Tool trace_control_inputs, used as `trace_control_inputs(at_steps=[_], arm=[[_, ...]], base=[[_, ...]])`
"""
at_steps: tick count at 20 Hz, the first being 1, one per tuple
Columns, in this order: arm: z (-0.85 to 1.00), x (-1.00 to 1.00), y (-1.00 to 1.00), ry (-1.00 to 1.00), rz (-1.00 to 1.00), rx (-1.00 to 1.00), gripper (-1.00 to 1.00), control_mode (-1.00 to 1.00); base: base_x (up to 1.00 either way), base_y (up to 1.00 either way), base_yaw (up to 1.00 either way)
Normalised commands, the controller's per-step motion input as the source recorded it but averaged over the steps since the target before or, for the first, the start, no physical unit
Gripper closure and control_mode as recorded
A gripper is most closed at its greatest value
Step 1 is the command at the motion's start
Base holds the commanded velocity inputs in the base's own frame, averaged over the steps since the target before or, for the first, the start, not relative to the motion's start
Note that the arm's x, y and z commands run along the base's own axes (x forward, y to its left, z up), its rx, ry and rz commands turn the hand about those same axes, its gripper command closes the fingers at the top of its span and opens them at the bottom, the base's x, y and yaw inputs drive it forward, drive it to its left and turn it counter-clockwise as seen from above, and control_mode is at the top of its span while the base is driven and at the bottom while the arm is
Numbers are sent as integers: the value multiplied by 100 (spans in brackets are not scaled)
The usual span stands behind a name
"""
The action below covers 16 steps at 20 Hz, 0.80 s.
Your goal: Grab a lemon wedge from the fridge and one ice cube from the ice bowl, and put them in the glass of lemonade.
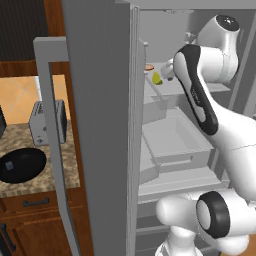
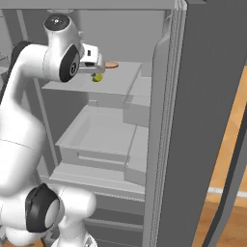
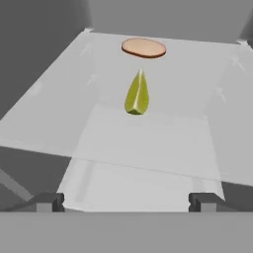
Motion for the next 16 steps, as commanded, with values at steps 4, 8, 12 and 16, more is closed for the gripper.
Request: trace_control_inputs(at_steps=[4, 8, 12, 16], arm=[[-12, 59, 0, 2, 0, 0, -100, -100], [-31, 65, 9, 1, 0, 0, -100, -100], [-6, 67, 15, 3, 0, 0, -100, -100], [0, 55, 5, 15, -1, 0, -100, -100]], base=[[0, 0, 0], [0, 0, 0], [0, 0, 0], [0, 0, 0]])
